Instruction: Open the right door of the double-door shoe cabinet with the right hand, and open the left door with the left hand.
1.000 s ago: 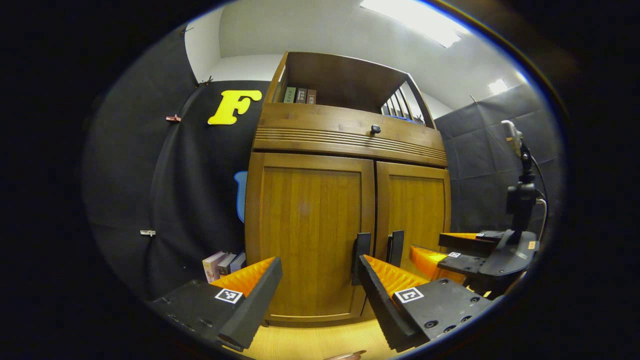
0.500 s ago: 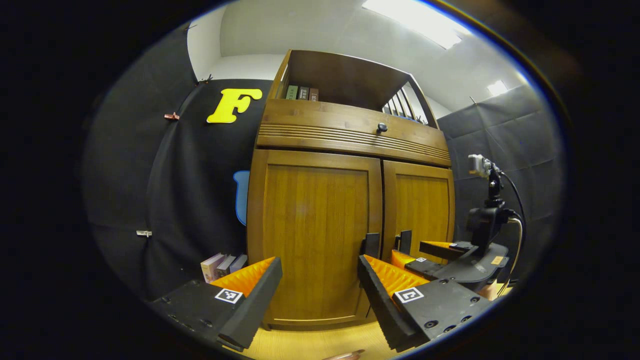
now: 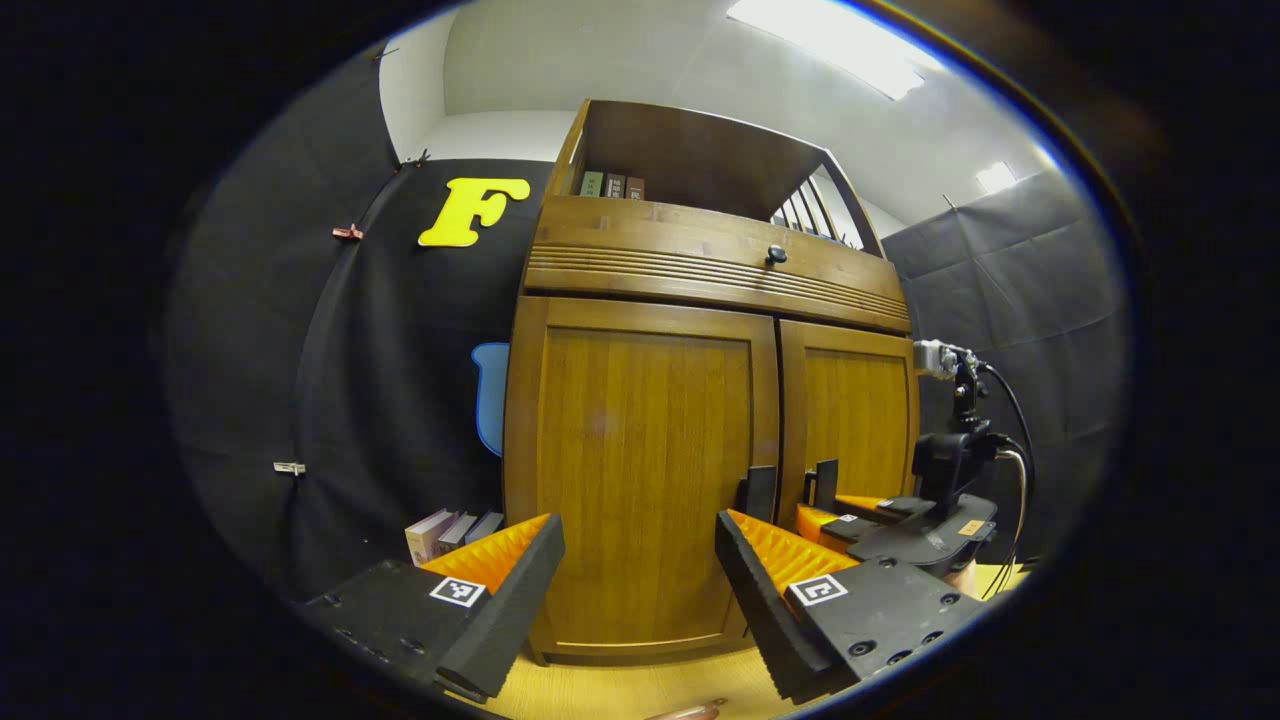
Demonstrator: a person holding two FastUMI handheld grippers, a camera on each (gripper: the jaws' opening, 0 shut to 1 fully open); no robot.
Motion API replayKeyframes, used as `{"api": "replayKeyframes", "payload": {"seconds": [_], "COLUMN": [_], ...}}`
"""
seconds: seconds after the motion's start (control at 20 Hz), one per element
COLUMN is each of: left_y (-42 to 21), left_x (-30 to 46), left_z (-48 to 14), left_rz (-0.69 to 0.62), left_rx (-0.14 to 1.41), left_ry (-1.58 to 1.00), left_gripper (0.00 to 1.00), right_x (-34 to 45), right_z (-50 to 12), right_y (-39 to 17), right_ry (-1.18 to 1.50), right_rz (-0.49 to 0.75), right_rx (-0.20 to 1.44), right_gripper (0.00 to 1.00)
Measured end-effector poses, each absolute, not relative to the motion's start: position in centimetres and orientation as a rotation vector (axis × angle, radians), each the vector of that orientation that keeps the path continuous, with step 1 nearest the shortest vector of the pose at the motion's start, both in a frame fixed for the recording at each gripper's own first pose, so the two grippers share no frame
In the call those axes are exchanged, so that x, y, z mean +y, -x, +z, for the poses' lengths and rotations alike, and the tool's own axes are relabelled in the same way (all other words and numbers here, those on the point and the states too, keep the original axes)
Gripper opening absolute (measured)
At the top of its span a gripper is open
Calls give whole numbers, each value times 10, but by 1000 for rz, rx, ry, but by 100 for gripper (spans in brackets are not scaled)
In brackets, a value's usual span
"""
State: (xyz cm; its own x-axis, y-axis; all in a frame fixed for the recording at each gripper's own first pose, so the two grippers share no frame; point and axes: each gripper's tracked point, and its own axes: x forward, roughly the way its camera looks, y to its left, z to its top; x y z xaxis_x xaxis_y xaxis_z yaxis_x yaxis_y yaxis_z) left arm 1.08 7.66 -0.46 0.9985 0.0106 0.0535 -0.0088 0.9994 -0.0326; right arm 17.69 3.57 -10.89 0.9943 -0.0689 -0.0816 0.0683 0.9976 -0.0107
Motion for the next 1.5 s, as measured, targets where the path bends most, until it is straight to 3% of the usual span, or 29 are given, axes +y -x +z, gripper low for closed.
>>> {"api": "replayKeyframes", "payload": {"seconds": [0.05, 0.2, 0.3, 0.35, 0.55, 0.7, 0.75, 1.15, 1.25, 1.35, 1.5], "left_y": [-10, -5, 0, 4, 13, 22, 24, 36, 38, 41, 45], "left_x": [78, 80, 80, 81, 82, 80, 79, 51, 39, 28, 12], "left_z": [-4, -5, -3, -2, 3, 4, 6, 3, 1, 0, -2], "left_rz": [10, 14, 12, 13, 24, 28, 31, 3, -21, -44, -79], "left_rx": [-54, -47, -52, -53, -57, -56, -59, -42, -33, -34, -42], "left_ry": [36, 37, 38, 37, 39, 50, 52, 52, 64, 74, 83], "left_gripper": [94, 94, 94, 94, 94, 92, 92, 94, 92, 92, 94], "right_x": [33, 33, 32, 32, 34, 31, 29, 8, 0, -9, -22], "right_z": [-107, -106, -109, -109, -106, -102, -101, -85, -82, -77, -75], "right_y": [-175, -175, -175, -172, -152, -134, -127, -71, -58, -45, -28], "right_ry": [19, 28, 32, 36, 28, 29, 26, 15, 19, 1, 5], "right_rz": [-73, -75, -70, -63, -35, -8, 3, 47, 60, 68, 59], "right_rx": [87, 99, 123, 135, 142, 158, 160, 144, 140, 143, 137], "right_gripper": [33, 27, 17, 26, 17, 17, 21, 21, 17, 25, 21]}}
